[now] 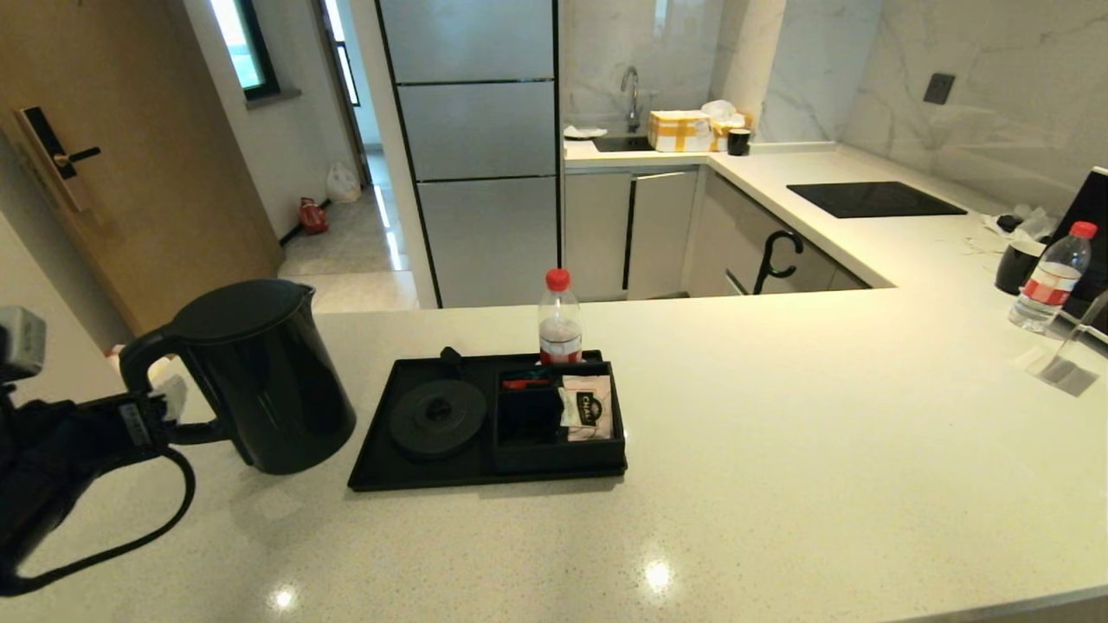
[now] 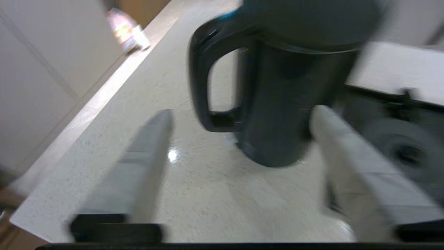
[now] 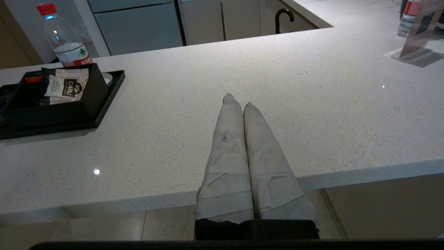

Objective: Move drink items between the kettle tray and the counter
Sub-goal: Pick up the tea bag

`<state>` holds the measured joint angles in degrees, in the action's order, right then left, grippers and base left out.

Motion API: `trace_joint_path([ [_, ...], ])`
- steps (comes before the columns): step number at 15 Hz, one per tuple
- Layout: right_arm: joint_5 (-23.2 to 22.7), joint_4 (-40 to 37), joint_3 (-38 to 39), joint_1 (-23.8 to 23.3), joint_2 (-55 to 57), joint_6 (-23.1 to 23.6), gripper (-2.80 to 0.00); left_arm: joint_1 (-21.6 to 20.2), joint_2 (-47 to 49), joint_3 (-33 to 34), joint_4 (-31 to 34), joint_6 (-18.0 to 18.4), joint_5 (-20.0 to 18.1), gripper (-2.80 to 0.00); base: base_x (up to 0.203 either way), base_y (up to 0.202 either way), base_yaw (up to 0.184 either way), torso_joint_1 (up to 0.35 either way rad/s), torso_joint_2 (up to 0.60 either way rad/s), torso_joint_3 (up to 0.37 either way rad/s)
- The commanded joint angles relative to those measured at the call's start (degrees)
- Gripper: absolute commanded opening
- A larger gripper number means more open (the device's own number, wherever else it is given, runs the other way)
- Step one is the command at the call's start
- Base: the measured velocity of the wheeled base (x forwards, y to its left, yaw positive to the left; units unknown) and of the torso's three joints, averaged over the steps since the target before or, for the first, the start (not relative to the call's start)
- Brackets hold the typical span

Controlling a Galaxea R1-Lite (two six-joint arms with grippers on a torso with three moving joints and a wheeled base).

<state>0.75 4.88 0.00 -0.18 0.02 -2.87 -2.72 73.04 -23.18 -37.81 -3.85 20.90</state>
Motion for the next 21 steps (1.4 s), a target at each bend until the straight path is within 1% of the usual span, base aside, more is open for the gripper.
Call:
trace_joint_path([
  [1,0.0,0.0,1.8,0.0,0.0,0.0,-2.80,2.0,-14.5,-2.2,11.0,-0.1,-1.7,-2.80,0.000,0.000,0.000,0.000,0.00,0.000],
  [2,0.0,0.0,1.8,0.0,0.0,0.0,-2.80,2.7,-19.5,-4.8,19.7,-0.1,-3.9,-2.80,0.000,0.000,0.000,0.000,0.00,0.000],
  [3,0.0,0.0,1.8,0.0,0.0,0.0,-2.80,3.3,-25.1,-8.5,31.1,-0.2,-8.3,-2.80,0.000,0.000,0.000,0.000,0.00,0.000],
  [5,0.0,0.0,1.8,0.0,0.0,0.0,-2.80,3.8,-32.5,-15.2,48.3,-0.3,-17.4,-2.80,0.000,0.000,0.000,0.000,0.00,0.000],
  [6,0.0,0.0,1.8,0.0,0.0,0.0,-2.80,3.8,-34.9,-17.5,53.1,-0.6,-21.3,-2.80,0.000,0.000,0.000,0.000,0.00,0.000],
  [7,0.0,0.0,1.8,0.0,0.0,0.0,-2.80,3.6,-38.1,-19.2,57.0,-1.2,-22.1,-2.80,0.000,0.000,0.000,0.000,0.00,0.000],
  [9,0.0,0.0,1.8,0.0,0.0,0.0,-2.80,2.7,-42.7,-23.9,65.2,-1.7,-22.7,-2.80,0.000,0.000,0.000,0.000,0.00,0.000],
  [10,0.0,0.0,1.8,0.0,0.0,0.0,-2.80,2.2,-44.3,-28.3,70.9,-1.9,-22.9,-2.80,0.000,0.000,0.000,0.000,0.00,0.000],
  [11,0.0,0.0,1.8,0.0,0.0,0.0,-2.80,1.7,-45.9,-31.0,75.8,-2.1,-23.1,-2.80,0.000,0.000,0.000,0.000,0.00,0.000],
  [14,0.0,0.0,1.8,0.0,0.0,0.0,-2.80,0.9,-51.6,-35.3,81.6,-2.6,-22.2,-2.80,0.000,0.000,0.000,0.000,0.00,0.000],
  [15,0.0,0.0,1.8,0.0,0.0,0.0,-2.80,0.3,-54.6,-35.3,82.2,-2.9,-20.6,-2.80,0.000,0.000,0.000,0.000,0.00,0.000],
  [16,0.0,0.0,1.8,0.0,0.0,0.0,-2.80,-0.2,-56.9,-35.7,83.7,-3.9,-15.7,-2.80,0.000,0.000,0.000,0.000,0.00,0.000],
  [17,0.0,0.0,1.8,0.0,0.0,0.0,-2.80,-0.3,-58.3,-35.9,84.8,-4.5,-12.3,-2.80,0.000,0.000,0.000,0.000,0.00,0.000],
  [18,0.0,0.0,1.8,0.0,0.0,0.0,-2.80,0.5,-60.7,-35.6,86.0,-3.9,-11.1,-2.80,0.000,0.000,0.000,0.000,0.00,0.000],
  [19,0.0,0.0,1.8,0.0,0.0,0.0,-2.80,1.1,-63.8,-34.8,87.8,-1.9,-10.7,-2.80,0.000,0.000,0.000,0.000,0.00,0.000],
  [20,0.0,0.0,1.8,0.0,0.0,0.0,-2.80,1.5,-66.3,-33.0,88.9,-0.8,-10.7,-2.80,0.000,0.000,0.000,0.000,0.00,0.000],
  [21,0.0,0.0,1.8,0.0,0.0,0.0,-2.80,1.7,-69.5,-30.0,88.6,0.0,-11.4,-2.80,0.000,0.000,0.000,0.000,0.00,0.000],
])
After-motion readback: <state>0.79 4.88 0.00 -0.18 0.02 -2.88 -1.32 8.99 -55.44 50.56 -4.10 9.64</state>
